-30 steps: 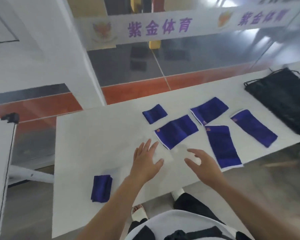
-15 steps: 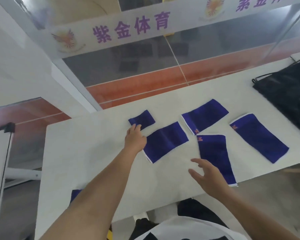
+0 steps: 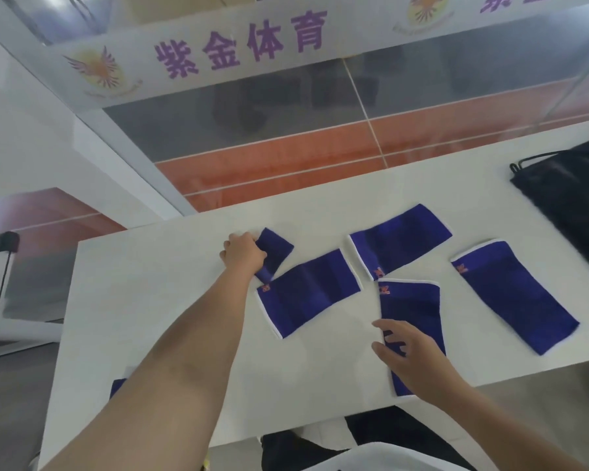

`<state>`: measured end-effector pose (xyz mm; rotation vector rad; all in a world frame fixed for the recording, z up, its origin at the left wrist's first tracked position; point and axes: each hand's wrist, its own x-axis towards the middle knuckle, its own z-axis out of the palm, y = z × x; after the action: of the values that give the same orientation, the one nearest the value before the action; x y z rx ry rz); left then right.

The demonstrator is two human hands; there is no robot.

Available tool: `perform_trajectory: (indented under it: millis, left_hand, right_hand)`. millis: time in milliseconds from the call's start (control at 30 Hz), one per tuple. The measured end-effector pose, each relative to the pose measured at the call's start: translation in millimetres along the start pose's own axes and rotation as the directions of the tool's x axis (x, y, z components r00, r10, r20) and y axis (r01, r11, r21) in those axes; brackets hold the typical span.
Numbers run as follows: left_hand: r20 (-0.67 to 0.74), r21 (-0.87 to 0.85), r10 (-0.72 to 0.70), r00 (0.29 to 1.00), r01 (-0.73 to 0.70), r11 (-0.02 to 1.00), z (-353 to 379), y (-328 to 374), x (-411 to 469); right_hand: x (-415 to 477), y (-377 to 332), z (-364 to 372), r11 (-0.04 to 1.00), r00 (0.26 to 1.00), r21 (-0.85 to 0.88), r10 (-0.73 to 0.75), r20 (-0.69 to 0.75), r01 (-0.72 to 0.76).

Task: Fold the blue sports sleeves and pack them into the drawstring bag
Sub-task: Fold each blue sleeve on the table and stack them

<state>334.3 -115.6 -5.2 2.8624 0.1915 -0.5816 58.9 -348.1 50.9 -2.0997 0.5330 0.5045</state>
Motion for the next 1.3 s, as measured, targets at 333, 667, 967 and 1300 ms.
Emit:
perform_trajectory:
  millis: [333,667,967,1300]
  left_hand:
    - [-0.026,-0.704,-0.086,0.996,0.043,0.709,-51.3,-26.7,-101.8]
    - [0.253,-0.967,-0.063,0.965,0.254,0.01,-43.5,-64.4,-245.8]
    - [0.193,-0.976,-0.177,0.965,0.17,-0.137,-57.4,-119.6,-294.9]
    - [0.113,-0.98,-0.114,0.987,0.092,-0.178,-74.1,-202.4,-296.9]
  right_hand:
    - [27.4,-31.4,-8.0,0.967,0.993,0.241,-0.101,0.055,0.085]
    - [40.8,-111.1,33.6,0.846,0.858,0.503,-0.117,0.501,-0.179]
    - [25.0,-166.4,76.2,0.895,0.699,0.441,-0.271,0.662,-0.072]
    - [5.7,-217.9,129.4,0.854,0.681,0.506,-0.299,0.669,-0.122]
